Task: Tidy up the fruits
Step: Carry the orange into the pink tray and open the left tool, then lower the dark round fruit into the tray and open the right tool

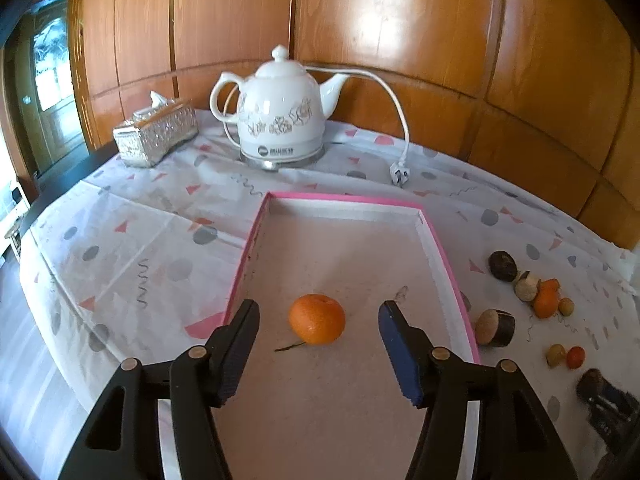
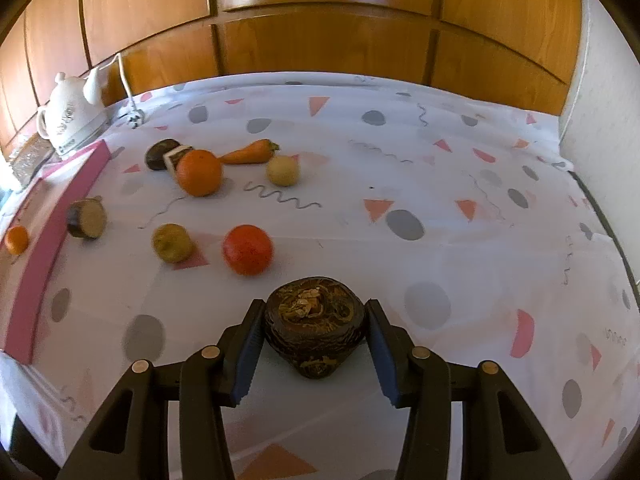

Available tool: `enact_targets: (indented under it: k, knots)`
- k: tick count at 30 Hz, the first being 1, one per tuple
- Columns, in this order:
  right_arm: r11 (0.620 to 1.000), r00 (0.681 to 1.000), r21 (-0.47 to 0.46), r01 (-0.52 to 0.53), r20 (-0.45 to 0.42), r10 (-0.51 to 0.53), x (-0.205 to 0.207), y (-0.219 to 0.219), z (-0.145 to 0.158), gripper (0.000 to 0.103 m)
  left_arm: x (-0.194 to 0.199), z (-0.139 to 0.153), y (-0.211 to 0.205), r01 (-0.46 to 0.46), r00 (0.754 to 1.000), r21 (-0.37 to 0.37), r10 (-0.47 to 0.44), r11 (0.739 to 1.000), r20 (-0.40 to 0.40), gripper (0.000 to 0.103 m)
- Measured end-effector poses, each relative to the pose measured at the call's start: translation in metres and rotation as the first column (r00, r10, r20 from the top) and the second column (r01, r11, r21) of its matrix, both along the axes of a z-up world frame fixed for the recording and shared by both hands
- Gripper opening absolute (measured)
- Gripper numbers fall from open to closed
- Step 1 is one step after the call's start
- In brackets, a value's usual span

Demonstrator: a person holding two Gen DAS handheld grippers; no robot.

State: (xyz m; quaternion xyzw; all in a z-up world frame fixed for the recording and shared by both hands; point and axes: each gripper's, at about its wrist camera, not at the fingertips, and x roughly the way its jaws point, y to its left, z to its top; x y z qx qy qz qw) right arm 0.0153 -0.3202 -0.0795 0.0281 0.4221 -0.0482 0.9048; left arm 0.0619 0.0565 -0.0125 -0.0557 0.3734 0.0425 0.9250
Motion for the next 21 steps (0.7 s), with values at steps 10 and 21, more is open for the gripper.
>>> enact_targets:
  k: [10,21]
  knots:
    - [0.965,0.963,0.04,-0.259,0.093,0.255,0.006,0.073,0.048,0.05,-0.02,0.008,0.014,-0.024,0.999,0.002,0.024,1.0,0.029,0.066]
    - [0.832,0.838,0.097,-0.546,0.079,0.54,0.044,0.196,0.064,0.05,-0.034,0.014,0.036,-0.074,0.995,0.016,0.073,0.997,0.061,0.067]
